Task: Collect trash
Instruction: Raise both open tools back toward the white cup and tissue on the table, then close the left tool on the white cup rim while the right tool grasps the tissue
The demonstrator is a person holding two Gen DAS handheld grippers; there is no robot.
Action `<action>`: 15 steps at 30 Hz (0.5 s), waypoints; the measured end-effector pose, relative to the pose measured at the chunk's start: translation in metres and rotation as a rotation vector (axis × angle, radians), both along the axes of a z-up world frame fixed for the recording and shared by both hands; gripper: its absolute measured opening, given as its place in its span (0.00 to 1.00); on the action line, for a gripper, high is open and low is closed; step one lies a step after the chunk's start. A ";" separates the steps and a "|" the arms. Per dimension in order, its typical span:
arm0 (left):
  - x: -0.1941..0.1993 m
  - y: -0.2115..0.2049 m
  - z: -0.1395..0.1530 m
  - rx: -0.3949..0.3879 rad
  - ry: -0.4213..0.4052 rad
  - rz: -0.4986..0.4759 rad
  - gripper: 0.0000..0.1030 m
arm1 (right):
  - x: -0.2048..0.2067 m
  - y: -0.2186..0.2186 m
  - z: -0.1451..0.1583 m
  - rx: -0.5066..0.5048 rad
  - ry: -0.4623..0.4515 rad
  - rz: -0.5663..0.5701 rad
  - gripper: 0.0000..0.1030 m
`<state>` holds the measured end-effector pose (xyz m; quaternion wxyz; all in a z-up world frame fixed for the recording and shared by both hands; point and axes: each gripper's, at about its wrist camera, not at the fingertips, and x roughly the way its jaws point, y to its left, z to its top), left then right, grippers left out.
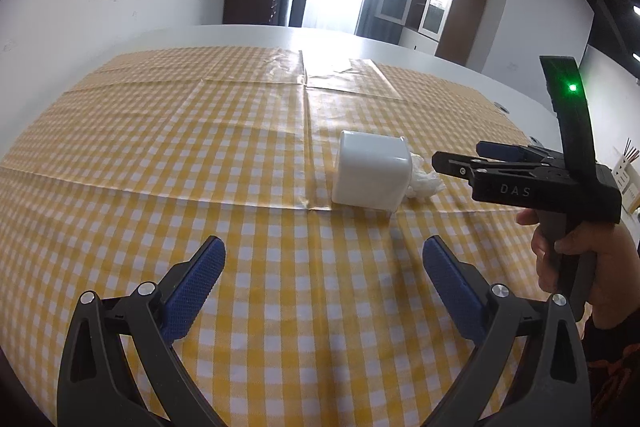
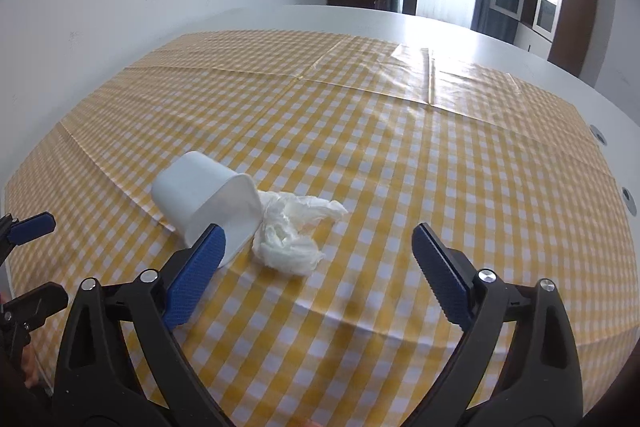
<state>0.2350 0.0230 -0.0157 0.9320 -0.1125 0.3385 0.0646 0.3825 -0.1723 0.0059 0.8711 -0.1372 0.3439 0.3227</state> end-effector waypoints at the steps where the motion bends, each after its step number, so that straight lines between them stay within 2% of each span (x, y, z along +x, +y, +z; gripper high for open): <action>1: 0.004 -0.002 -0.001 0.016 0.009 0.005 0.94 | 0.006 0.000 -0.002 0.004 0.011 0.002 0.80; 7: 0.022 -0.005 -0.002 0.042 0.022 0.006 0.94 | 0.024 0.002 -0.019 0.052 0.099 0.061 0.78; 11: 0.028 -0.005 0.001 0.016 0.002 0.008 0.94 | 0.023 0.012 -0.023 0.026 0.092 0.089 0.77; 15: 0.031 -0.006 0.001 0.020 -0.010 0.011 0.94 | 0.021 0.024 -0.031 -0.006 0.117 0.125 0.61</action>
